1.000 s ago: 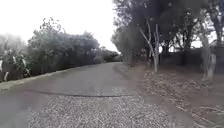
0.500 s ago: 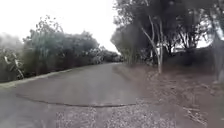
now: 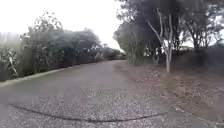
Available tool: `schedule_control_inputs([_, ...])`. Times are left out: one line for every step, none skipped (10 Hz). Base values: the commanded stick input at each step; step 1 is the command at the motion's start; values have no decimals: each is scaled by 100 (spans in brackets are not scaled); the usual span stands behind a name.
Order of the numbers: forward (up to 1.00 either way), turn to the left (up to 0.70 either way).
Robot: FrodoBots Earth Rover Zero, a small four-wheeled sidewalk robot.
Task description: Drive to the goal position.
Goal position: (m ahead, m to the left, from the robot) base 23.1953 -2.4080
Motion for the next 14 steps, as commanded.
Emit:
schedule_control_inputs([85, 0])
schedule_control_inputs([85, 0])
schedule_control_inputs([85, 0])
schedule_control_inputs([85, 0])
schedule_control_inputs([85, 1])
schedule_control_inputs([85, 26])
schedule_control_inputs([85, 21])
schedule_control_inputs([85, 4])
schedule_control_inputs([85, 1])
schedule_control_inputs([85, 0])
schedule_control_inputs([85, 0])
schedule_control_inputs([85, 0])
schedule_control_inputs([85, 0])
schedule_control_inputs([85, 0])
